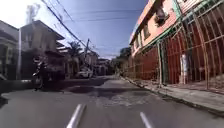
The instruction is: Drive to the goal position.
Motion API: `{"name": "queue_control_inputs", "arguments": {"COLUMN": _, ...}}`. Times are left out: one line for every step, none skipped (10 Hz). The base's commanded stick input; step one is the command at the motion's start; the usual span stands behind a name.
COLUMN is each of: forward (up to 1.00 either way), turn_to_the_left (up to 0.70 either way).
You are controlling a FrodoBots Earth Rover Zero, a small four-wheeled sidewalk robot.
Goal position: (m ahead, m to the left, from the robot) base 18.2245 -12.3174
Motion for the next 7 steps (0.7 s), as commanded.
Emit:
{"name": "queue_control_inputs", "arguments": {"forward": 0.85, "turn_to_the_left": 0.0}}
{"name": "queue_control_inputs", "arguments": {"forward": 0.85, "turn_to_the_left": 0.0}}
{"name": "queue_control_inputs", "arguments": {"forward": 0.85, "turn_to_the_left": 0.0}}
{"name": "queue_control_inputs", "arguments": {"forward": 0.85, "turn_to_the_left": 0.0}}
{"name": "queue_control_inputs", "arguments": {"forward": 0.85, "turn_to_the_left": 0.0}}
{"name": "queue_control_inputs", "arguments": {"forward": 0.85, "turn_to_the_left": 0.0}}
{"name": "queue_control_inputs", "arguments": {"forward": 0.85, "turn_to_the_left": 0.0}}
